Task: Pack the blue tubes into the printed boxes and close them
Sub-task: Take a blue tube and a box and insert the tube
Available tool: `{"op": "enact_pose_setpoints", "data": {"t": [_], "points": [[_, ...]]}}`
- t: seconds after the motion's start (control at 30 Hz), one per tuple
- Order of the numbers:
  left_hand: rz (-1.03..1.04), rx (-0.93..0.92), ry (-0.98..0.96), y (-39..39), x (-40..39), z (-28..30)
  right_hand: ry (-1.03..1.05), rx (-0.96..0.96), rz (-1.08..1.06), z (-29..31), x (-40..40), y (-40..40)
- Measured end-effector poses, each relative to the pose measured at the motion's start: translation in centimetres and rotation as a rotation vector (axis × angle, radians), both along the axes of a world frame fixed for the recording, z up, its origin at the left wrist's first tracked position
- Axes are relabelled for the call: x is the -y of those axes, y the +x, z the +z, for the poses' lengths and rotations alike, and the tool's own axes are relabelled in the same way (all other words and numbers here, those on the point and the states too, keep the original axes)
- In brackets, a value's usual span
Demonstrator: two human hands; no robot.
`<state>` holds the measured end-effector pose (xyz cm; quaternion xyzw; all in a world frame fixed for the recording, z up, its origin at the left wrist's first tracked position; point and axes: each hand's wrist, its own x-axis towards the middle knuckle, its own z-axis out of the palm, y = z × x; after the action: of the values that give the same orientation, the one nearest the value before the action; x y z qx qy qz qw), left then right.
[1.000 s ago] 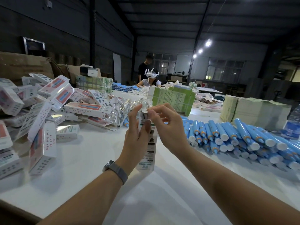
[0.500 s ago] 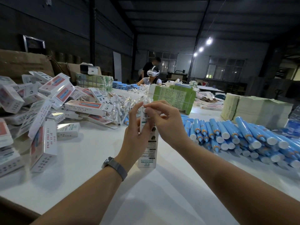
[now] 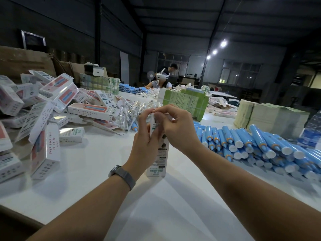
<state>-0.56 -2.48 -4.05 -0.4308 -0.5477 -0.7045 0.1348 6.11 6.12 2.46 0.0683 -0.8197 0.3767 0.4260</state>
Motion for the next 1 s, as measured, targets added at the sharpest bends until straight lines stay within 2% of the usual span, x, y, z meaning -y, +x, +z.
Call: {"op": "enact_pose_setpoints", "data": {"t": [0.17, 0.53, 0.77, 1.0], "points": [[-0.008, 0.003, -0.001, -0.1, -0.1, -0.1, -0.015, 0.012, -0.009, 0.1, 0.1, -0.2], [-0.017, -0.031, -0.018, 0.1, 0.1, -0.1, -0.02, 0.177, 0.007, 2.1, -0.5, 0.6], [0.046, -0.059, -0.053, 0.2, 0.2, -0.1, -0.053, 0.169, 0.031, 1.6, -0.3, 0.7], [0.053, -0.115, 0.017, 0.1, -0.1, -0.2, -0.032, 0.17, 0.052, 0.6, -0.5, 0.8]]}}
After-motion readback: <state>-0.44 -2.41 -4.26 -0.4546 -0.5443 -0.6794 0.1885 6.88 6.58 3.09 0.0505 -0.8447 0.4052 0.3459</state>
